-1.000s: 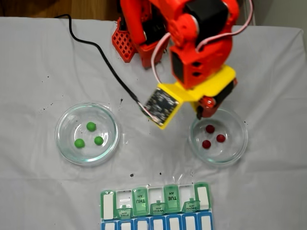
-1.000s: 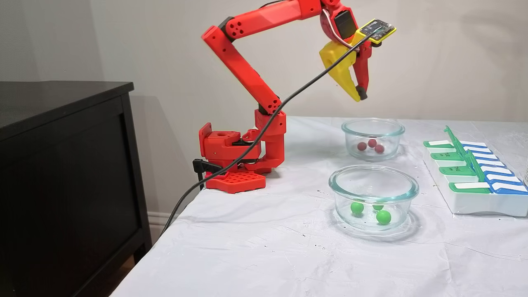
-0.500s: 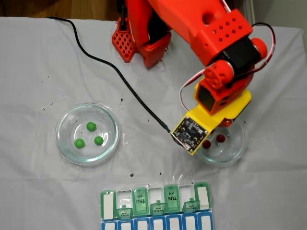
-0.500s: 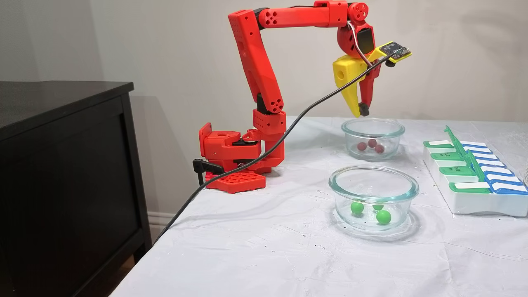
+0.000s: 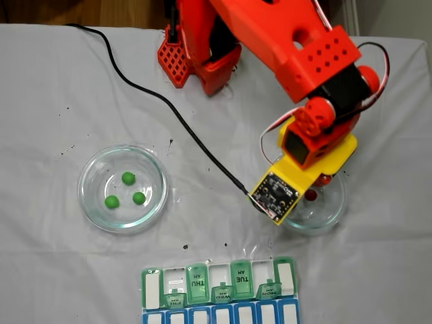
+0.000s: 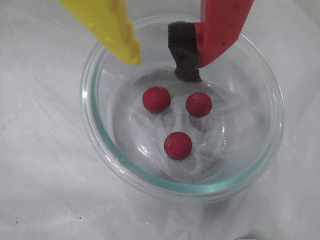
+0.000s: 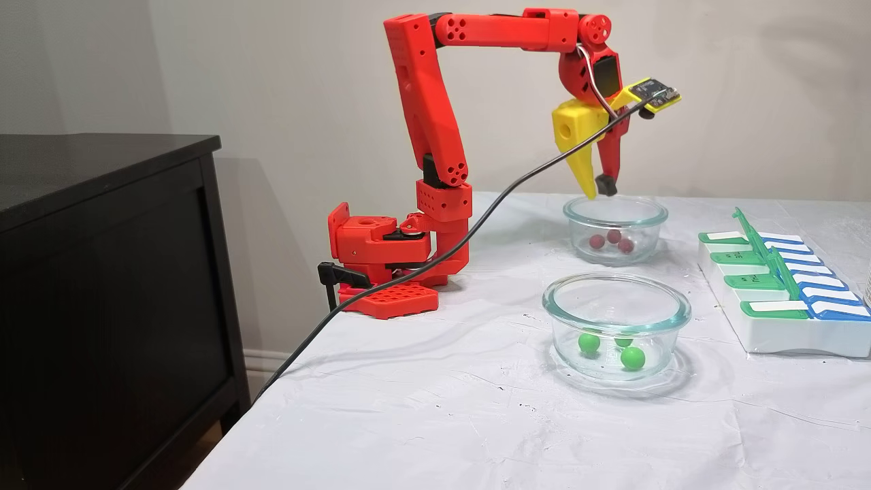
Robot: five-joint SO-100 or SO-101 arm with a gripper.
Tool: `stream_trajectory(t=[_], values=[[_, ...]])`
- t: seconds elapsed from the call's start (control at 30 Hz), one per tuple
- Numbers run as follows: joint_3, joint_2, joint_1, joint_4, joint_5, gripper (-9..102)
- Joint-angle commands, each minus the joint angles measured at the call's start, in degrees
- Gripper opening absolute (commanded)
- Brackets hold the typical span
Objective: Sort medicines into box.
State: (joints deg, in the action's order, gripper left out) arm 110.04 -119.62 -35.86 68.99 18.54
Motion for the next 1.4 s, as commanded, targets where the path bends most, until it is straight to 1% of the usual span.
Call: stream_trajectory(t=[0.0, 0.27, 0.5, 0.77, 1.2, 1.37], values=[[-1.49, 0.26, -1.58, -1.05, 1.67, 13], [1.41, 0.18, -3.08, -2.64, 1.67, 16], [3.08, 1.32, -3.16, -4.39, 1.85, 17], [2.64, 6.42, -1.32, -6.33, 3.69, 16], [1.14, 8.53, -0.97, -5.98, 4.57, 17], [-0.97, 11.51, -0.88, -3.96, 5.36, 19]])
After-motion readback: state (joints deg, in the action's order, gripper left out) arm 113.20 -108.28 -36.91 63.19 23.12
